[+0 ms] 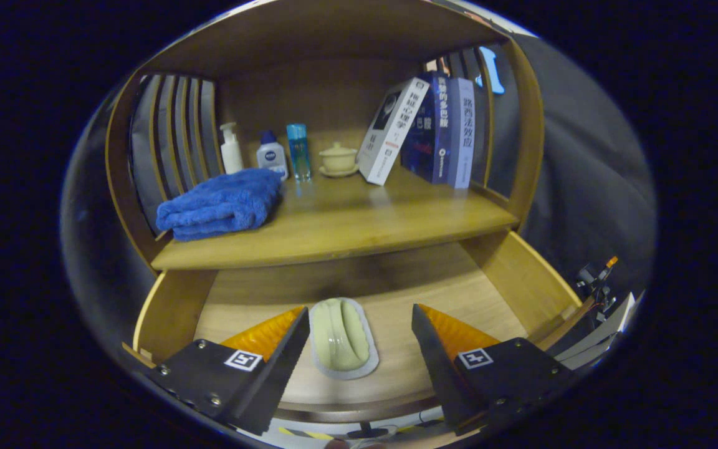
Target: Pull open the drawer, take out the items inside it, and place them on the countertop above the cabinet.
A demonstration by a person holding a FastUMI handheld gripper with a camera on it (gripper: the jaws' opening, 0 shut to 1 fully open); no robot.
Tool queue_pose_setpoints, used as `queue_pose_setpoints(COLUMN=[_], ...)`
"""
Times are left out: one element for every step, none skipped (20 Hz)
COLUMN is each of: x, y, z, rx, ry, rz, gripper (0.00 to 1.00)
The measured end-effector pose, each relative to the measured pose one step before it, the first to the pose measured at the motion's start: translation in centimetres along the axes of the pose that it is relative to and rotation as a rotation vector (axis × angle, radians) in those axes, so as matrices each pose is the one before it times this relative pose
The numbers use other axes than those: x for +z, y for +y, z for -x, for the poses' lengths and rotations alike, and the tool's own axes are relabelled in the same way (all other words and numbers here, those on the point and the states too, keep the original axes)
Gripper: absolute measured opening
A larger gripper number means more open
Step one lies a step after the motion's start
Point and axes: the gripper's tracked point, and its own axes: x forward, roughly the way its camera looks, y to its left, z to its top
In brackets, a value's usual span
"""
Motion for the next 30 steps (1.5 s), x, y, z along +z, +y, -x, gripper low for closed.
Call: queue_pose_setpoints(x=[-0.692,-0.672,-0.517,-0.51,-0.516,-0.285,-0.12,-0.082,0.012,-0.327,-0.376,0.032,0.212,-0.048,0.01,0.111,-0.018,0.23,0.139,-0.277,0.134,0.456,-0.403,0.043,-0.061,0.028,0.129,-0.092,0.111,0.004], y=[0.285,0.133,0.018,-0.063,0.098,0.326,0.202,-0.086,0.002,0.11,-0.039,-0.034,0.387,0.622,0.326,-0.101,-0.042,-0.033,0.109,0.05,0.125,0.657,0.179,-0.036,0.007,-0.018,-0.017,0.055,-0.032,0.018], z=[-0.707,-0.649,-0.642,-0.612,-0.572,-0.451,-0.223,-0.288,-0.34,-0.228,-0.039,-0.148,-0.157,-0.248,-0.181,-0.006,-0.009,-0.03,-0.058,0.006,0.05,0.132,-0.216,0.235,-0.028,0.009,0.021,0.033,0.069,-0.014], rx=[0.01006,0.00226,-0.00103,-0.00657,-0.00453,0.00481,-0.00114,-0.00702,-0.00367,-0.00202,-0.00405,-0.00227,0.01925,0.02586,0.01368,0.00211,0.00114,0.00388,0.00418,0.00513,0.00927,0.02469,0.00798,-0.00081,-0.00063,0.00087,0.00016,0.00146,0.00081,0.00242], ry=[0.02957,0.02877,0.02987,0.031,0.0275,0.02045,0.01589,0.01633,0.00963,0.01976,0.02631,0.0039,-0.0081,-0.00254,-0.00008,-0.0025,0.00298,-0.01774,-0.00724,0.00439,-0.00657,-0.02178,0.01033,0.00293,0.00245,0.00106,-0.00264,-0.00051,-0.00627,-0.00323], rz=[0.00706,0.00846,0.01396,0.01438,0.0157,0.01294,0.00877,0.00485,0.00358,0.001,0.00372,0.00151,-0.00516,-0.00004,0.00636,0.0039,-0.00503,-0.01143,-0.00936,-0.01512,-0.01393,-0.00598,0.00714,0.00414,-0.00221,0.00011,-0.00238,-0.00263,-0.00197,0.001], gripper=[0.98,0.98,0.98,0.99,0.99,0.98,0.98,0.94,0.9,0.86,0.85,0.84,0.83,0.75,0.67,0.56,0.5,0.45,0.4,0.34,0.34,0.34,0.25,0.17,0.16,0.17,0.16,0.16,0.16,0.16])
